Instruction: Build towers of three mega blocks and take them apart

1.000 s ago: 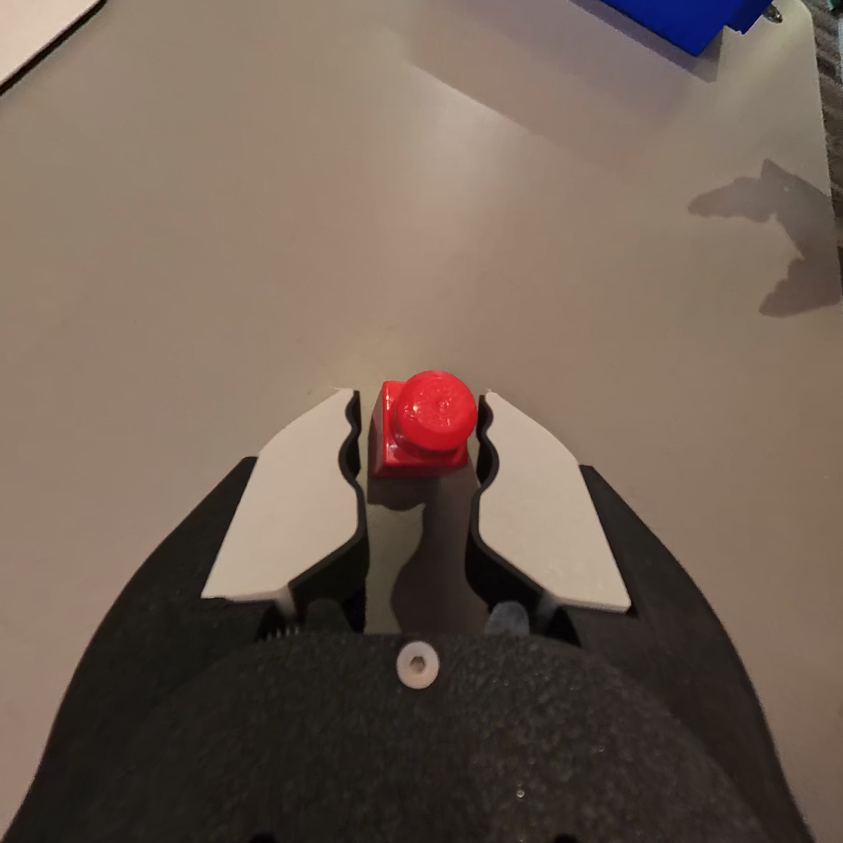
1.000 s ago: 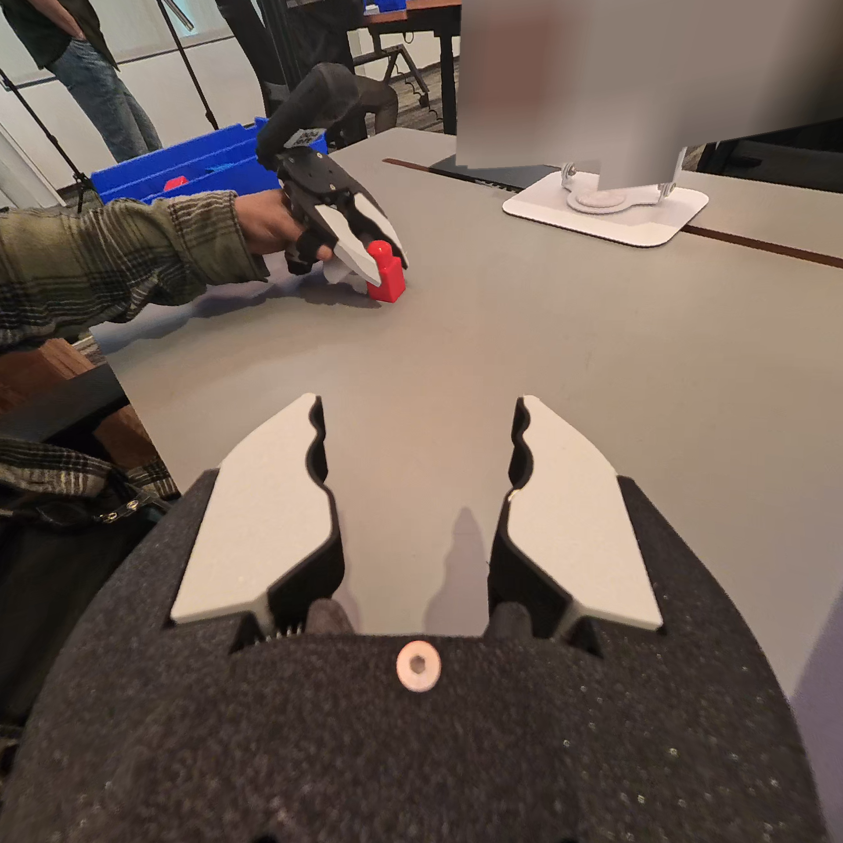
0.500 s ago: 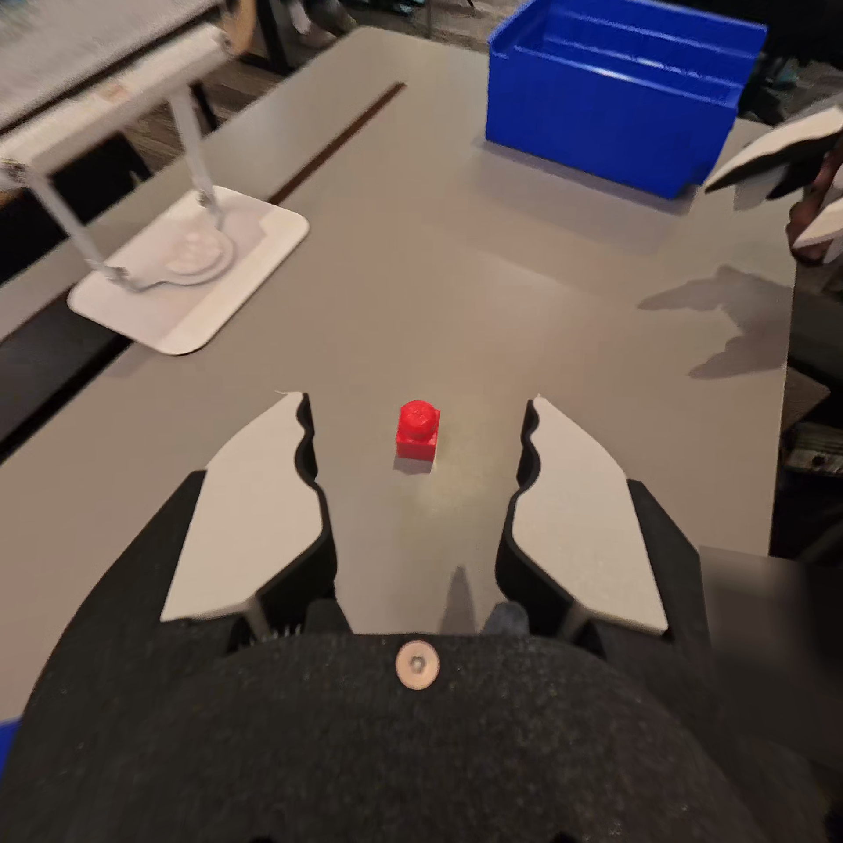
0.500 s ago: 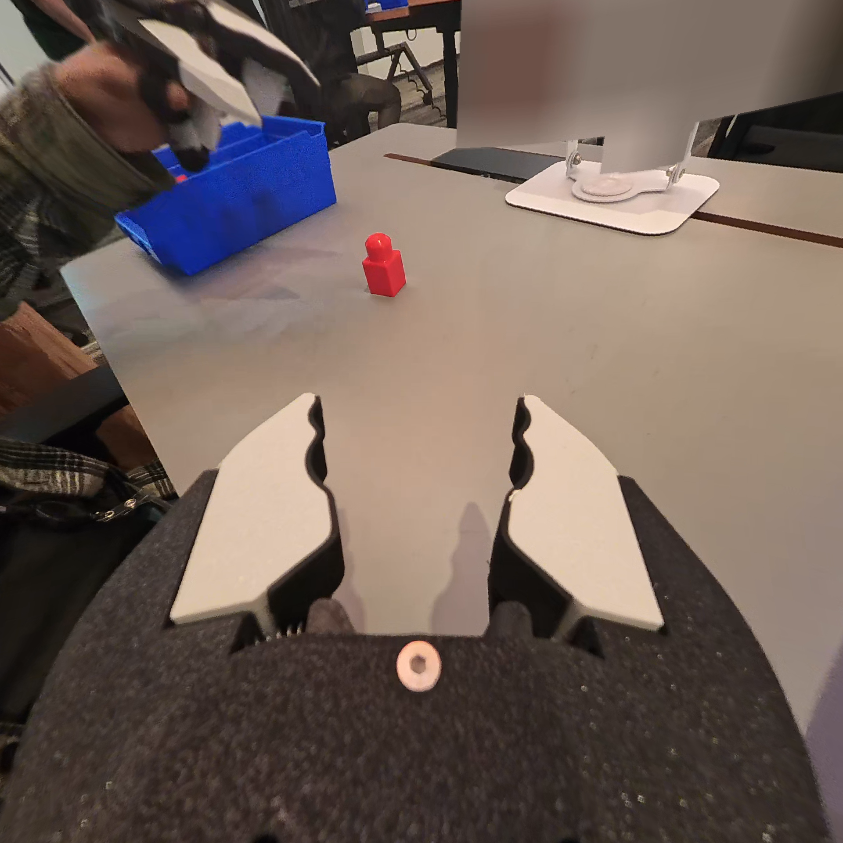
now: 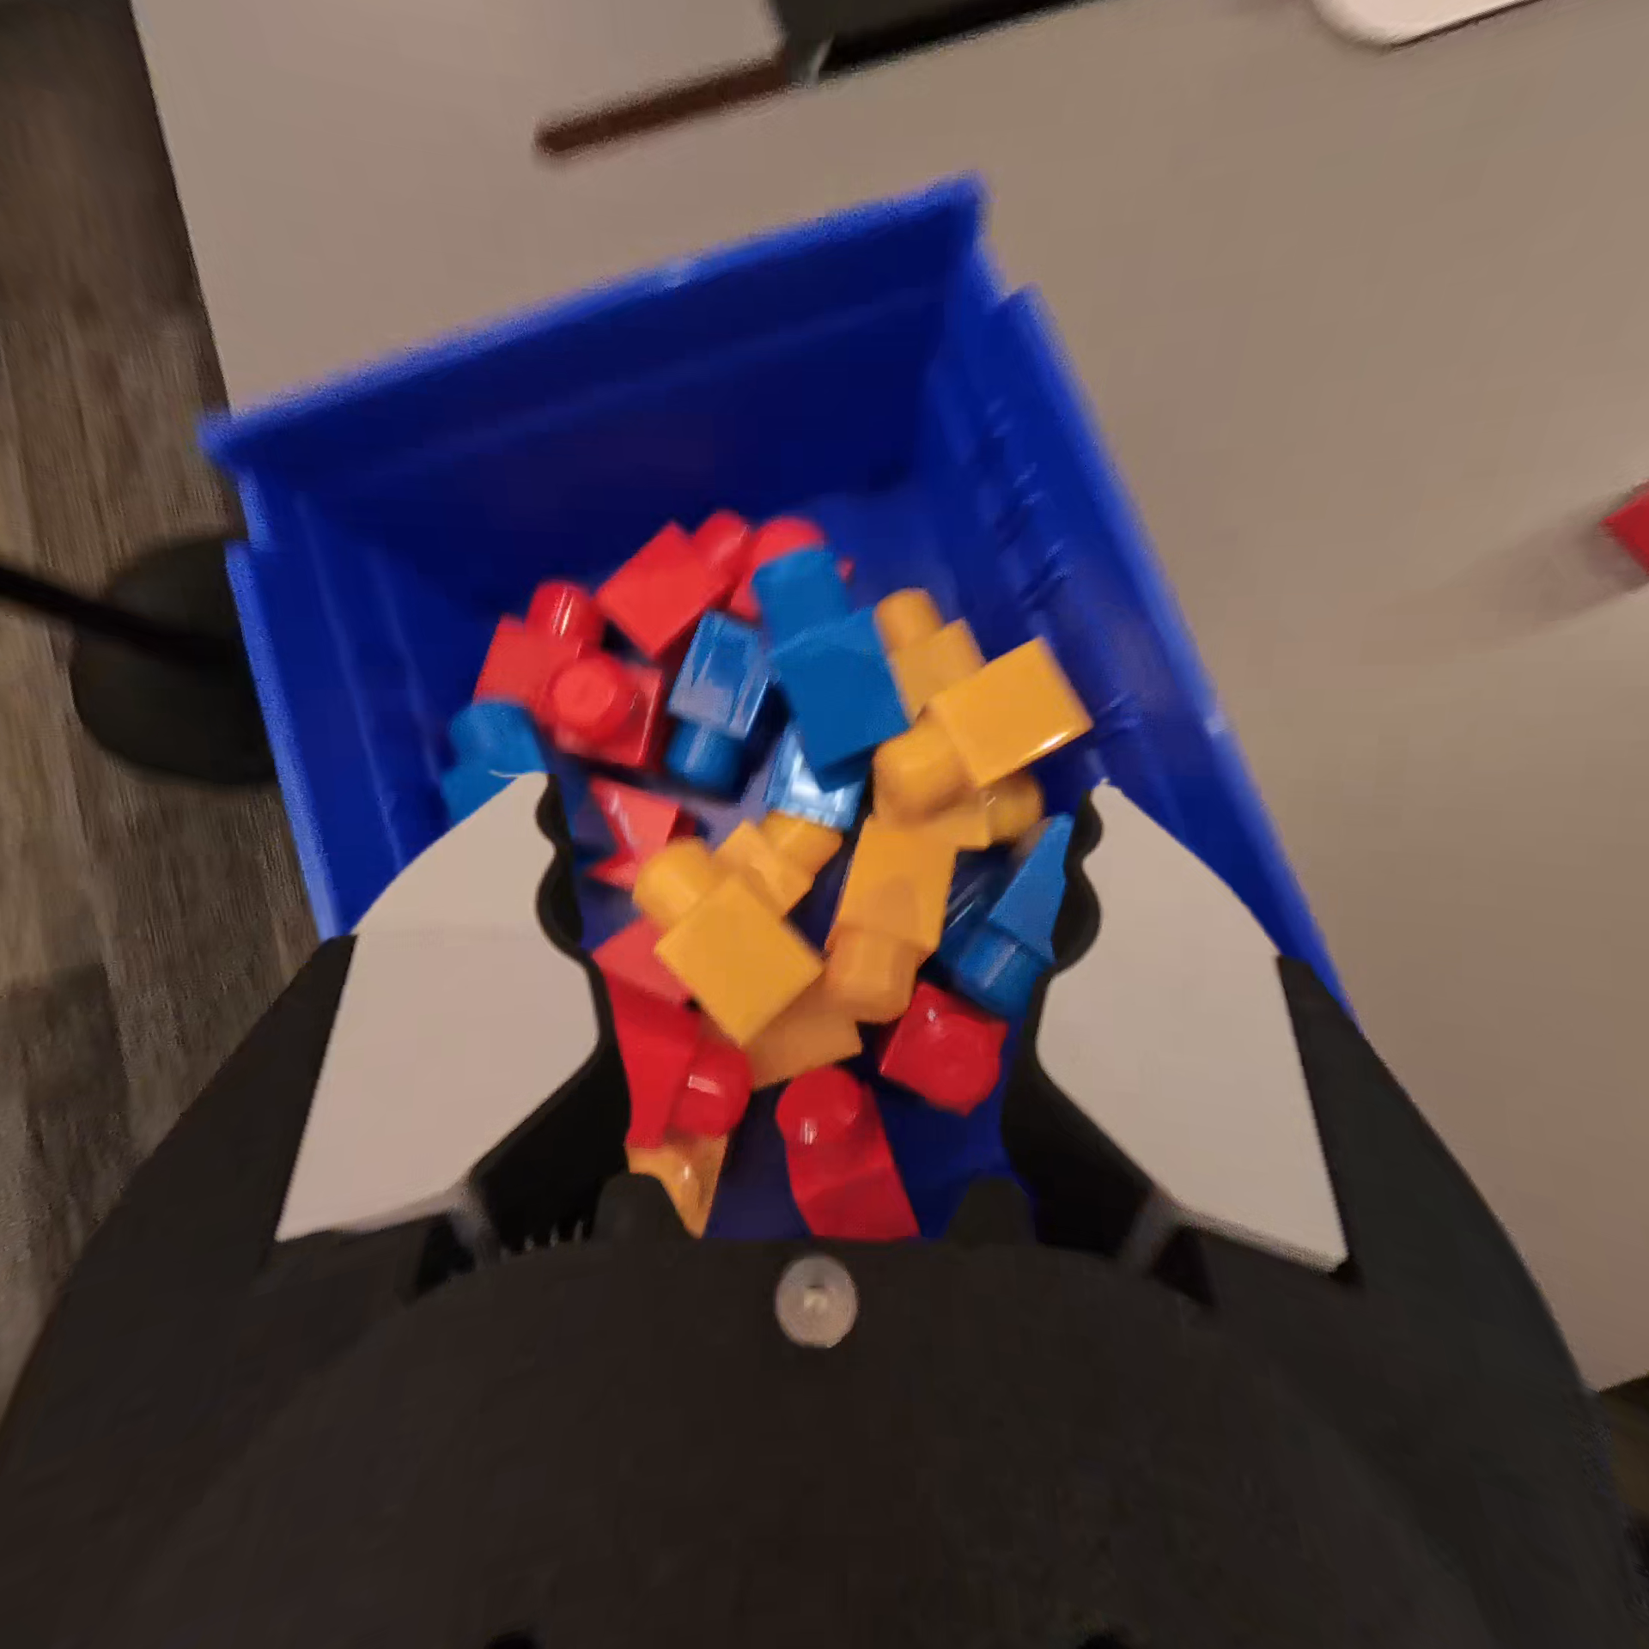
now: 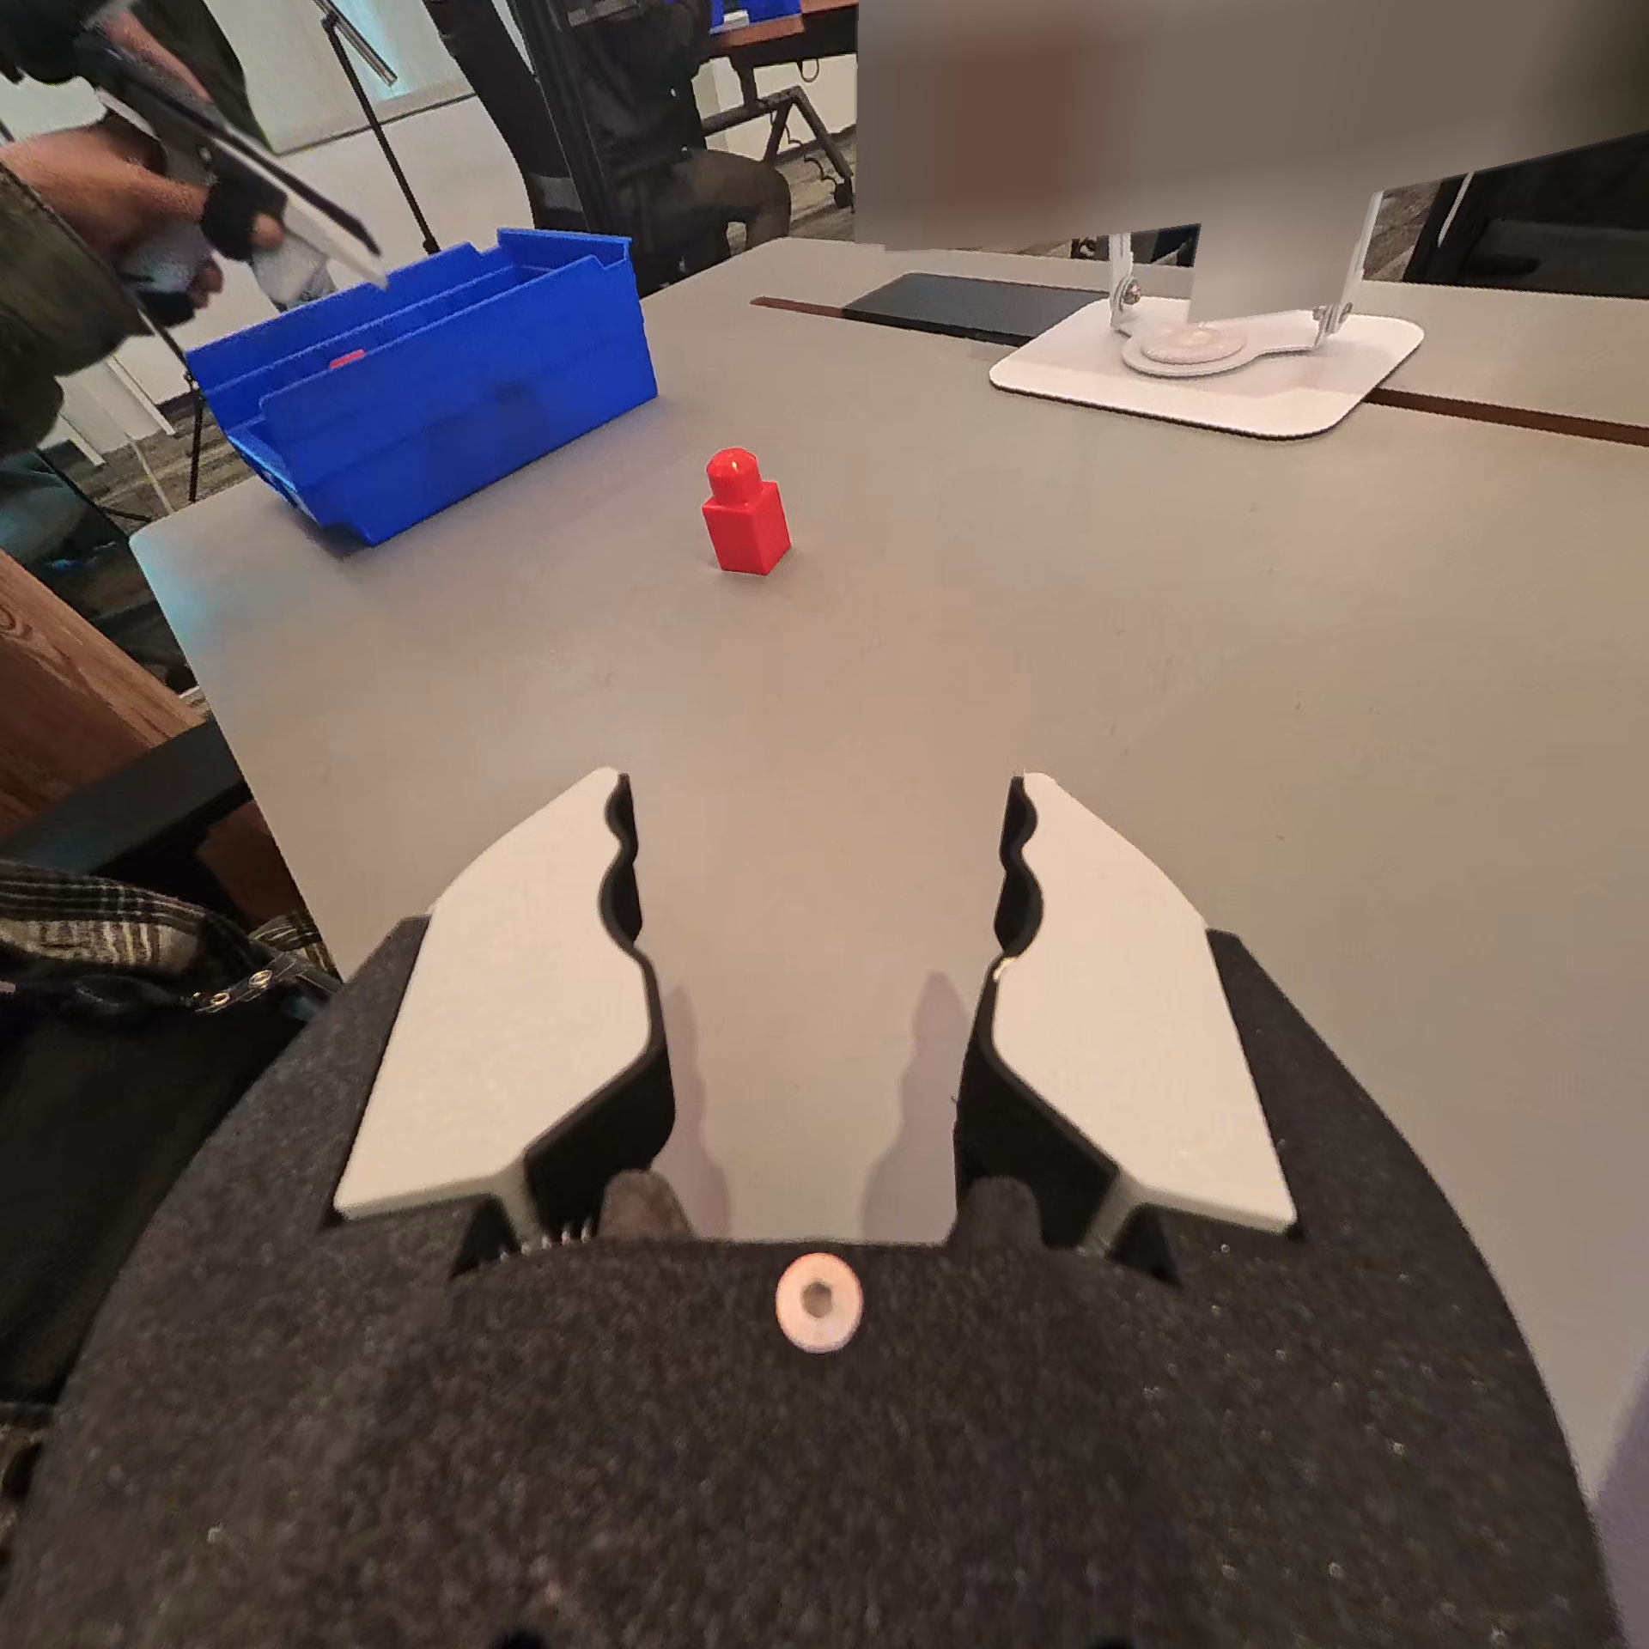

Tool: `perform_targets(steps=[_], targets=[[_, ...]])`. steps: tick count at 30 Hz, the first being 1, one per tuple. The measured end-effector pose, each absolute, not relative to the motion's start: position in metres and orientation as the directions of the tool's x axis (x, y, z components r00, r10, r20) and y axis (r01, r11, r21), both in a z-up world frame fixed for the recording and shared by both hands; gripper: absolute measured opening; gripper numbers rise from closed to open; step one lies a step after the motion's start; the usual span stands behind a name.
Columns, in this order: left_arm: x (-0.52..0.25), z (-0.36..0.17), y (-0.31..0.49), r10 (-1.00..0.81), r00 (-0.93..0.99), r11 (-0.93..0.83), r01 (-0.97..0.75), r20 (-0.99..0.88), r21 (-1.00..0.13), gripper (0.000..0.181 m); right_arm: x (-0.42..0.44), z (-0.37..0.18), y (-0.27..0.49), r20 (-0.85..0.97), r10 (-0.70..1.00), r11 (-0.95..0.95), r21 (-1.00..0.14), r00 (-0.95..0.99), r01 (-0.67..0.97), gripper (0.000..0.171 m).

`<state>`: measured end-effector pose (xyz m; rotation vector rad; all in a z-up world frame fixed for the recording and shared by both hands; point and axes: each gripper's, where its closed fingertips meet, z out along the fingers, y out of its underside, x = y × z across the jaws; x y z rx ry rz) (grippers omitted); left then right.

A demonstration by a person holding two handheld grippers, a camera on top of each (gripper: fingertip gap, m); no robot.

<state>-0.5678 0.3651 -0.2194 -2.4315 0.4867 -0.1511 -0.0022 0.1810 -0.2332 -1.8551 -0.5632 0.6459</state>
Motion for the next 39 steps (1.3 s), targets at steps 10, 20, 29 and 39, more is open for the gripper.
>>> perform_targets(steps=[10, 20, 29, 39], targets=[[-0.601, -0.245, 0.352, -0.144, 0.981, -0.869, -0.063, 0.128, -0.491, 0.063, 0.004, -0.234, 0.182, -0.184, 0.634, -0.356, -0.932, 0.751, 0.072, 0.078], [-0.606, -0.277, 0.342, -0.048, 0.998, -0.932, -0.035, 0.027, -0.362, 0.052, 0.004, -0.236, 0.181, -0.192, 0.636, -0.360, -0.931, 0.747, 0.067, 0.078], [-0.602, -0.286, 0.345, -0.079, 0.994, -0.942, -0.052, 0.071, -0.331, 0.039, 0.008, -0.233, 0.179, -0.190, 0.629, -0.352, -0.934, 0.754, 0.058, 0.078], [-0.520, -0.177, 0.372, -0.383, 0.922, -0.682, -0.244, 0.053, -0.690, 0.037, 0.004, -0.230, 0.186, -0.177, 0.631, -0.350, -0.934, 0.755, 0.073, 0.077]])
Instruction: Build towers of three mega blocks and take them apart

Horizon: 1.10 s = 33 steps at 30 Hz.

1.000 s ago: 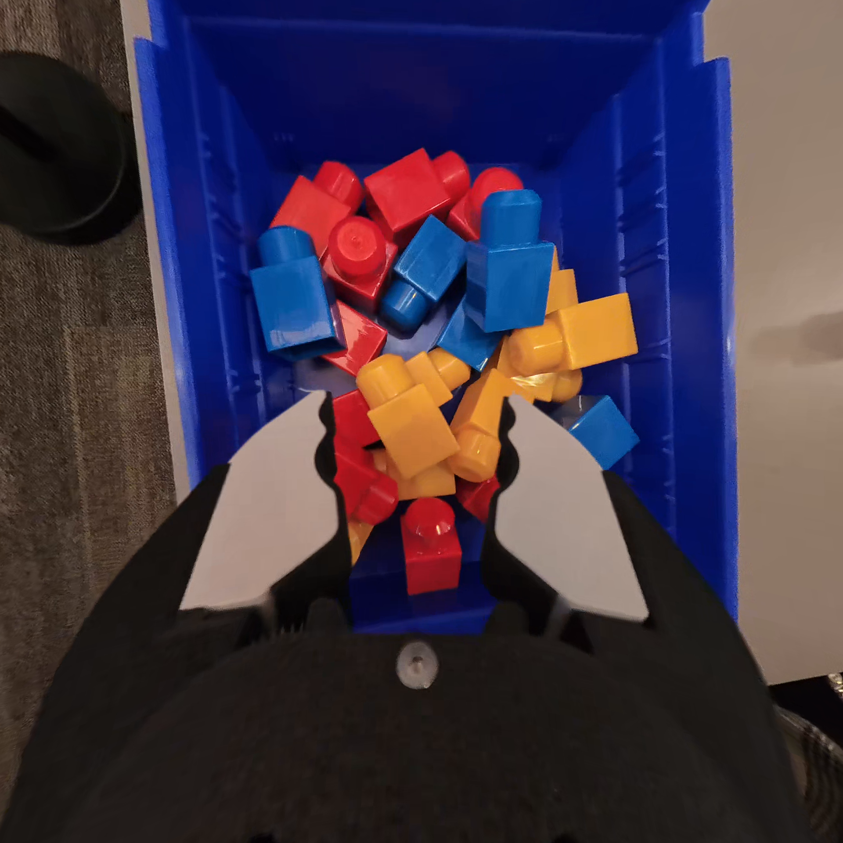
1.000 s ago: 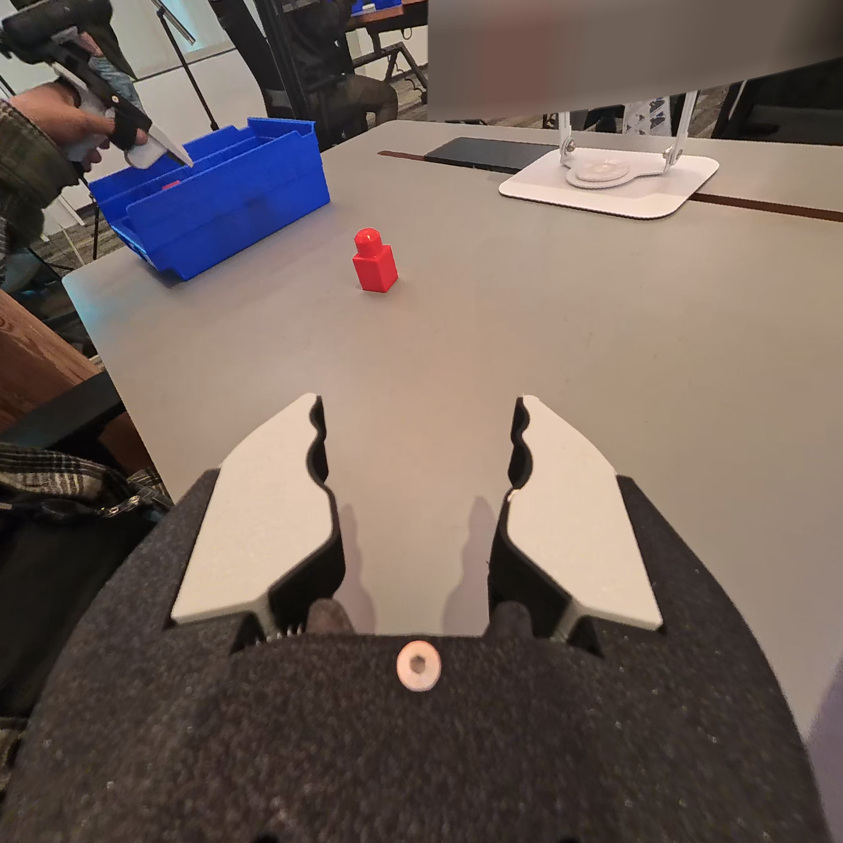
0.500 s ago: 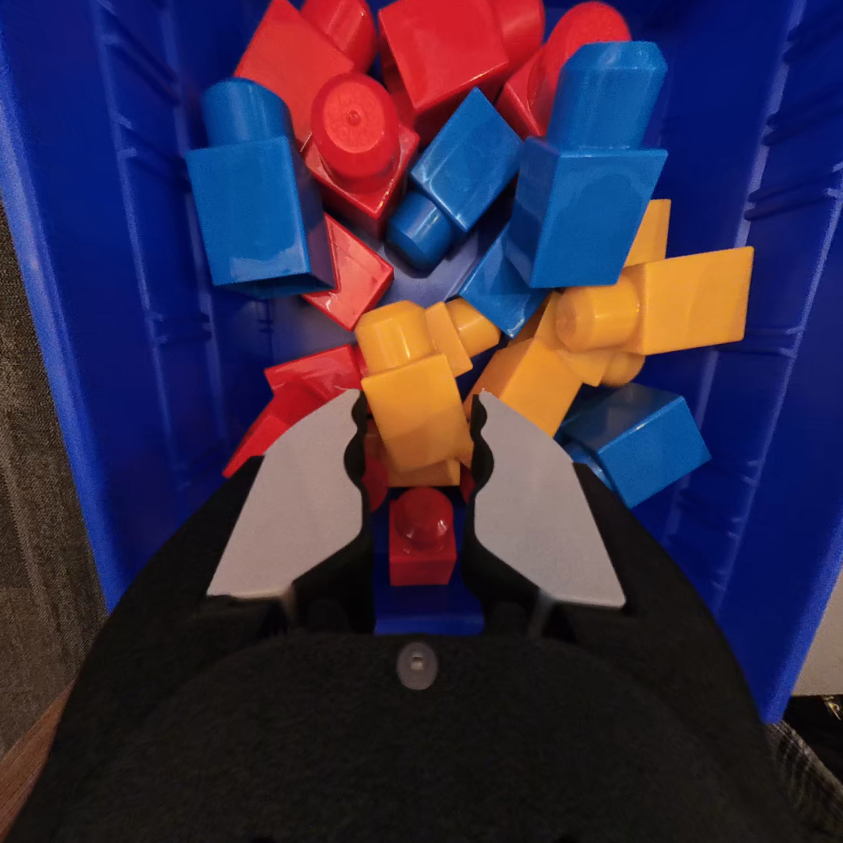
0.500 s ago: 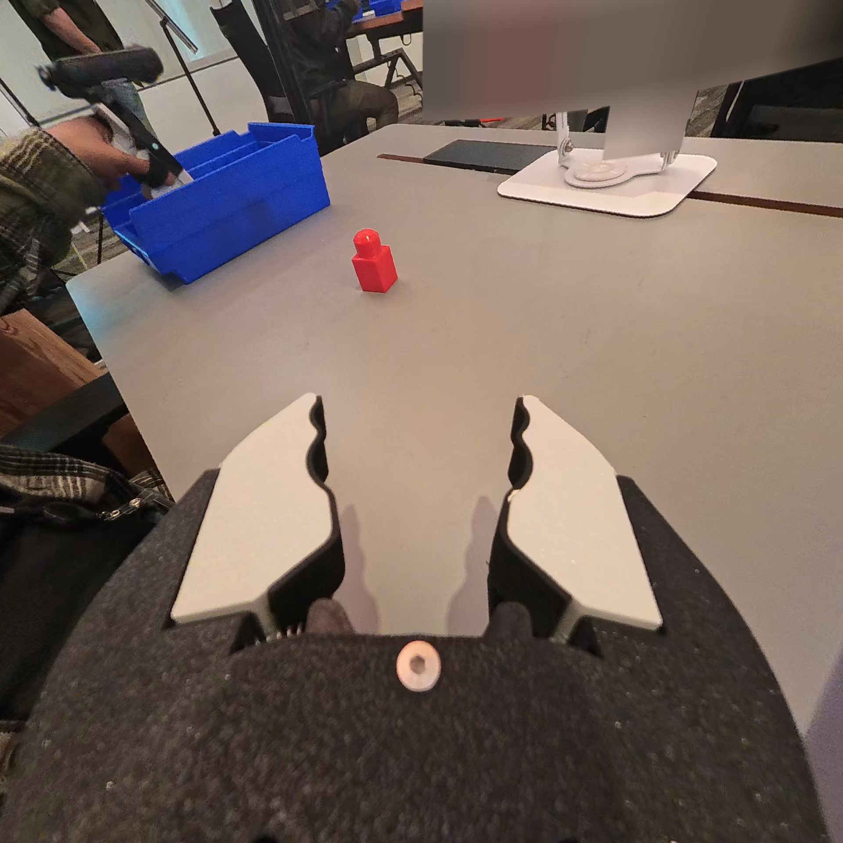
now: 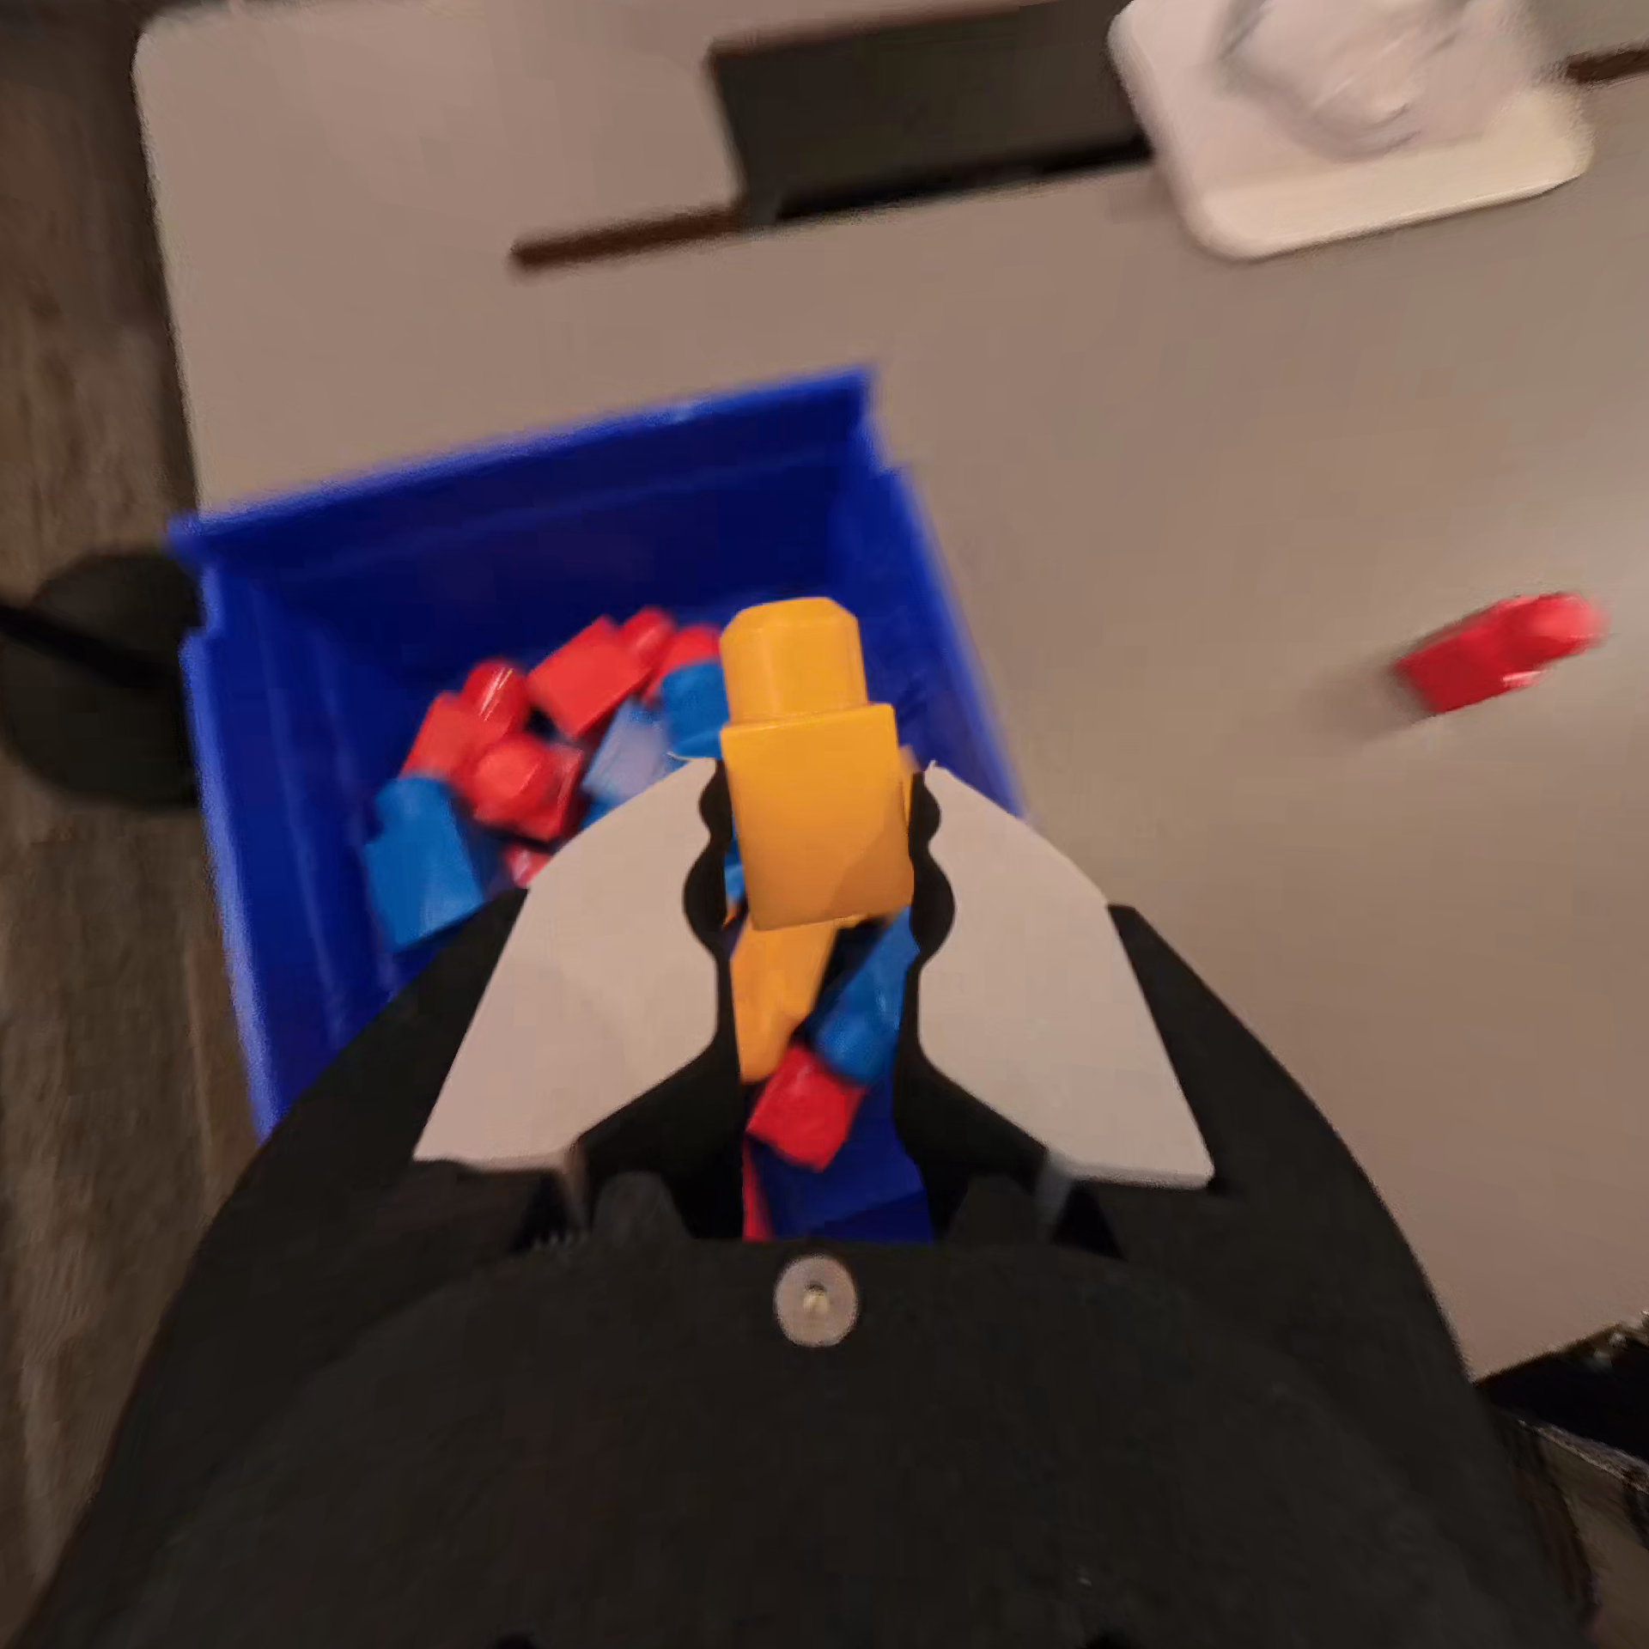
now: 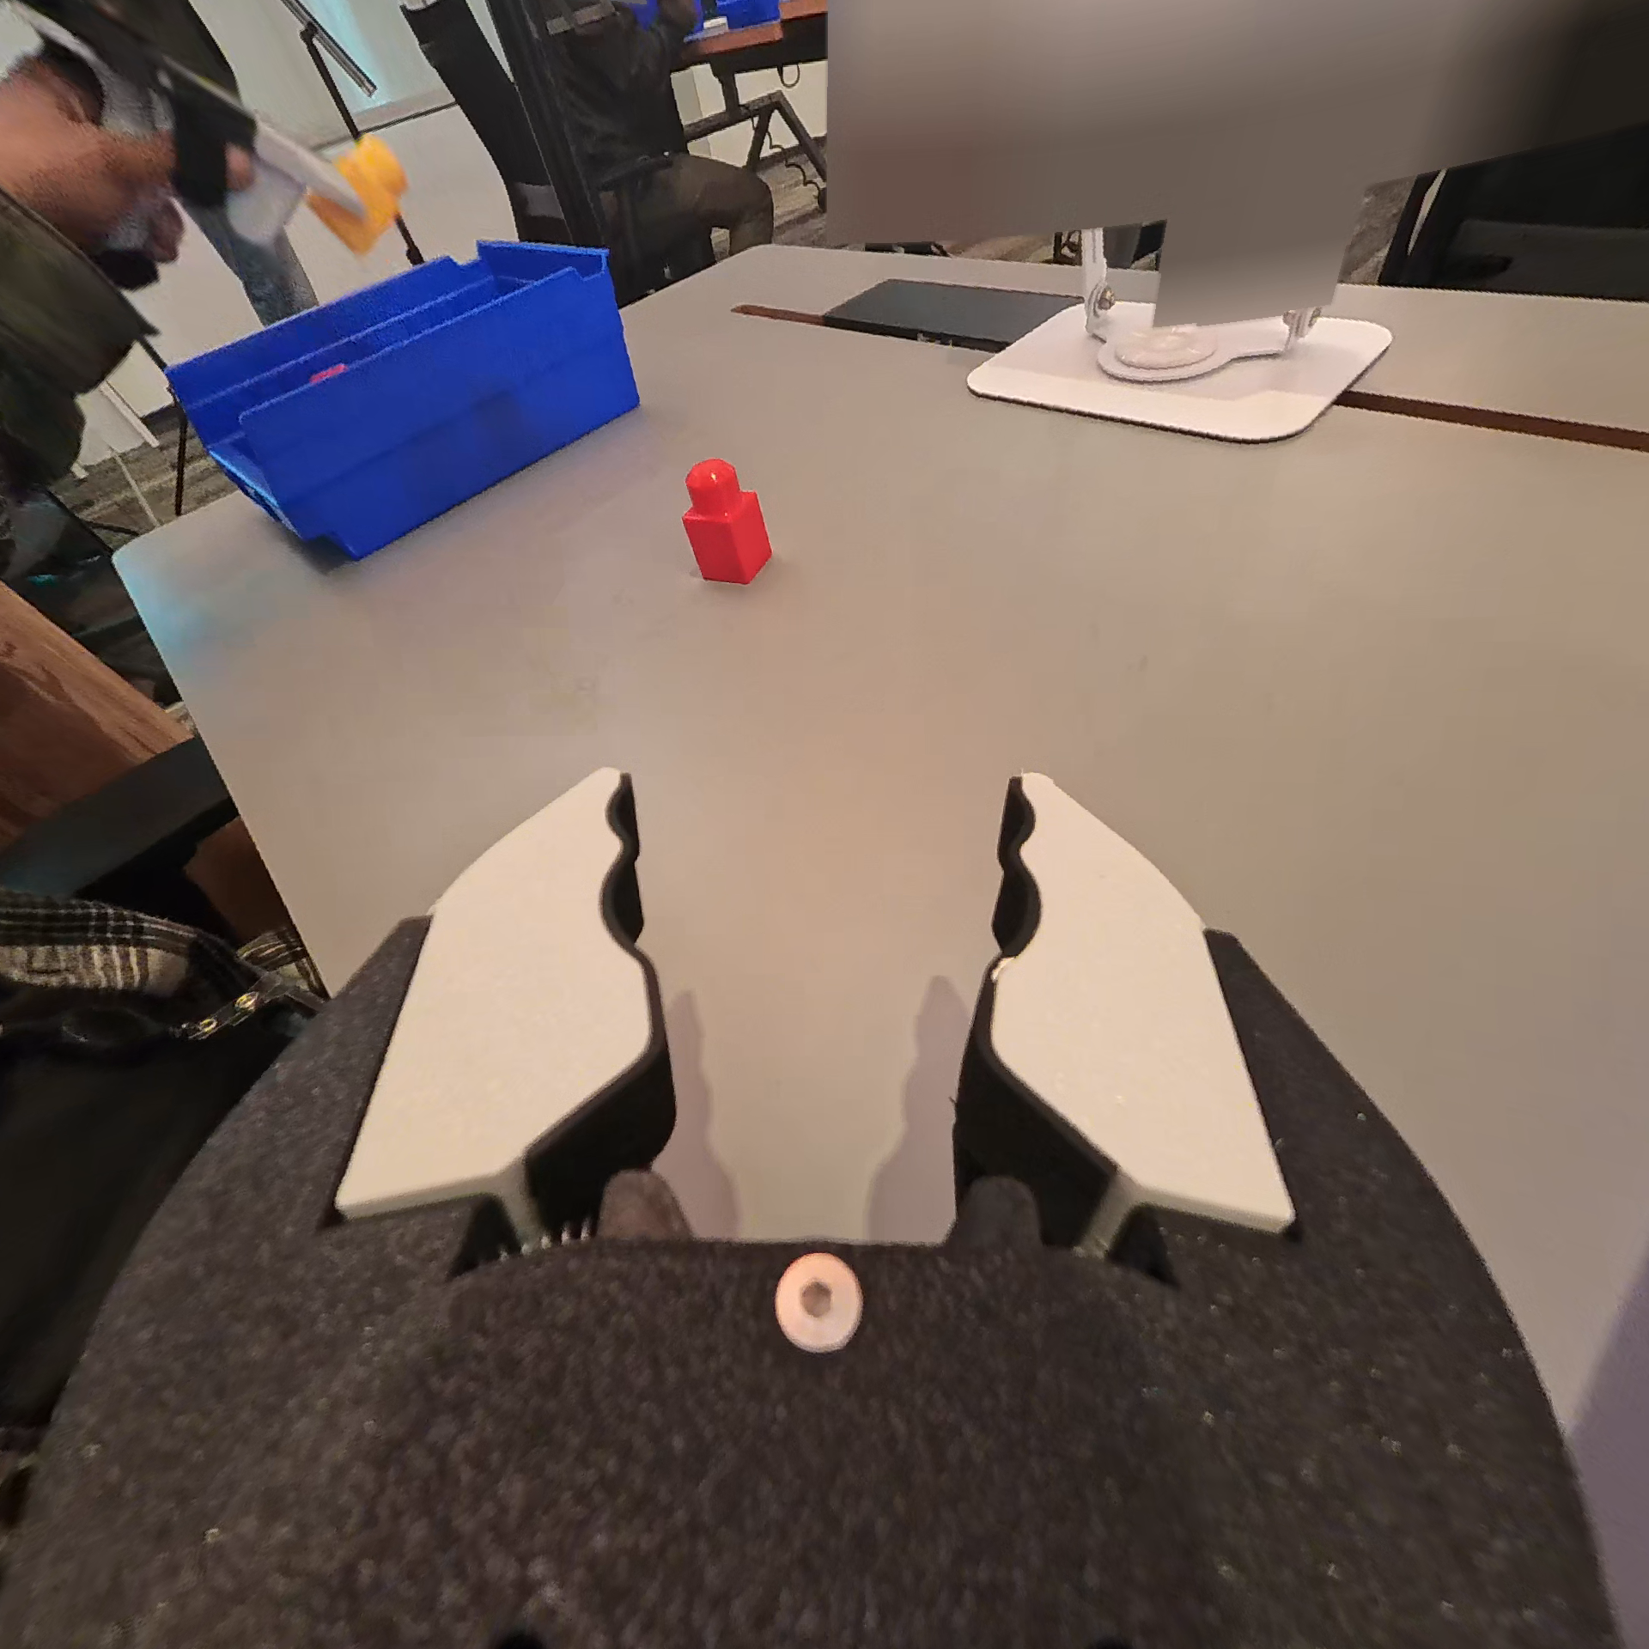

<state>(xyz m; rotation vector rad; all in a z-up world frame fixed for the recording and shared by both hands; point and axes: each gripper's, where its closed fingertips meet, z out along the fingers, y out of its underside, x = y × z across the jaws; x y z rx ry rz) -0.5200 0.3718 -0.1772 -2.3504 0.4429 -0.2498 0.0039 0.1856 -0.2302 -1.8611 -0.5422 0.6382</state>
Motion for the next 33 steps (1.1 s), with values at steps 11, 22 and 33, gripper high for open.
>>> perform_targets(steps=[11, 22, 33], targets=[[-0.266, -0.135, 0.306, -0.929, 0.337, -0.242, -0.241, 0.152, -0.940, 0.037, -0.016, -0.206, 0.209, -0.103, 0.678, -0.321, -0.932, 0.728, 0.167, 0.077], [-0.183, -0.177, 0.268, -0.969, -0.040, -0.237, -0.135, 0.244, -0.962, 0.037, -0.105, -0.162, 0.249, -0.055, 0.888, -0.193, -0.945, 0.456, 0.263, 0.066], [-0.176, -0.174, 0.256, -0.971, -0.135, -0.190, -0.076, 0.199, -0.979, 0.037, -0.188, -0.159, 0.266, -0.209, 0.973, -0.228, -0.929, 0.096, 0.291, 0.042]])
